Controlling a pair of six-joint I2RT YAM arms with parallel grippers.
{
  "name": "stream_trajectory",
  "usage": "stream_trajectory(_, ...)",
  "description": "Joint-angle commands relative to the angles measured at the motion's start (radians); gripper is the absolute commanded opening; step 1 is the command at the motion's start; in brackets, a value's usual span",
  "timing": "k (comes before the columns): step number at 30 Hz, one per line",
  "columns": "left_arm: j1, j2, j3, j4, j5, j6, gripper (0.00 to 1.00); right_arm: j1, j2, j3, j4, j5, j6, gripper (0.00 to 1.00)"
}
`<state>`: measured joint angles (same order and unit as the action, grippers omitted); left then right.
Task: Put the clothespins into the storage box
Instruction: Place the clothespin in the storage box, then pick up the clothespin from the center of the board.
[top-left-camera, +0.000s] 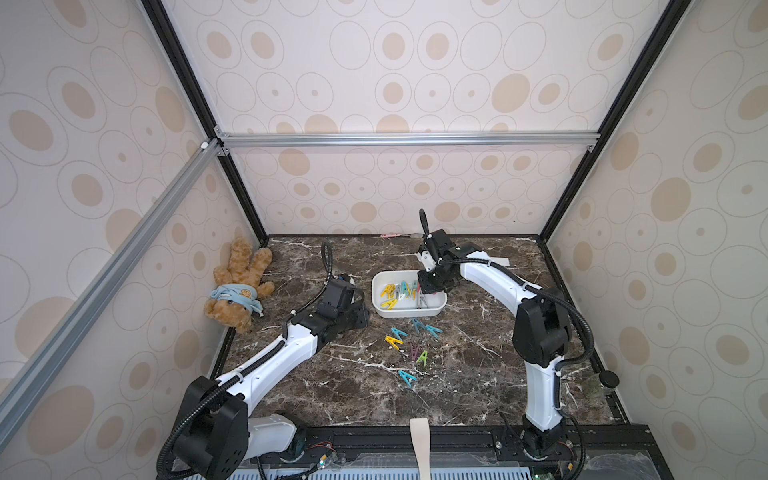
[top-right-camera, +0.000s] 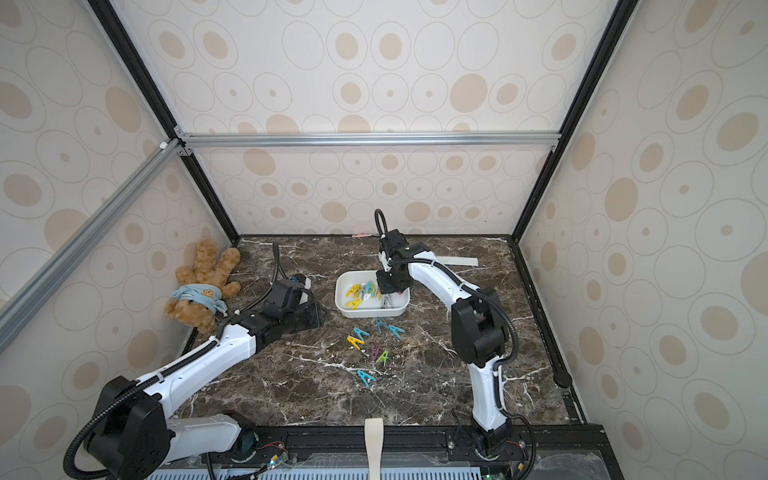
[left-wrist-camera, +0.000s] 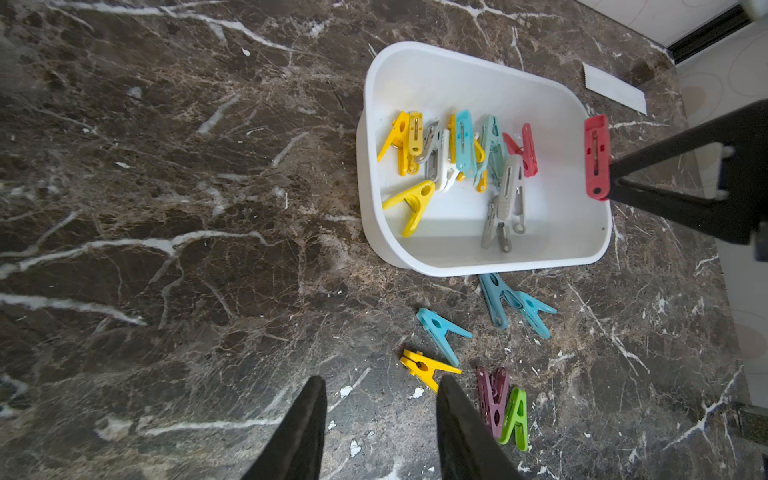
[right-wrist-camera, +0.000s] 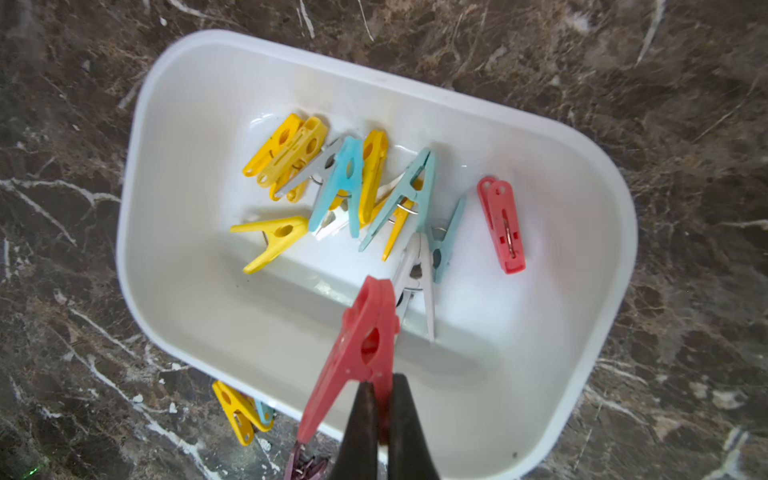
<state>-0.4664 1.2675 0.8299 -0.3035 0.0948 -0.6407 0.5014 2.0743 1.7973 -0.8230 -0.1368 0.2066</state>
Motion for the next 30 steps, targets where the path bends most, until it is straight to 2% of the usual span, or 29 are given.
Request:
stream_trajectory(1,0.007,0.009,0.01,-0.045,-0.02,-0.014,0.44,0.006,0.037,0.03,-0.019,-0.017,-0.036,0.0)
stream_trajectory(10,0.006,0.064,0.029,-0.081,0.031,-0.013,0.45,-0.021,0.138,0.085,-0.01,-0.04,-0.033,0.01)
stream_trajectory(16,0.005,0.104,0.06,-0.125,0.053,-0.001,0.47,-0.034,0.122,0.116,-0.018,-0.034,-0.041,0.24)
stream_trajectory(23,-0.02,0.155,0.099,-0.144,0.071,-0.005,0.47,-0.033,0.028,0.121,-0.053,-0.068,-0.057,0.28)
stream_trajectory(30,-0.09,0.197,0.175,-0.203,0.043,-0.008,0.46,-0.031,-0.145,-0.056,0.03,-0.15,-0.036,0.28)
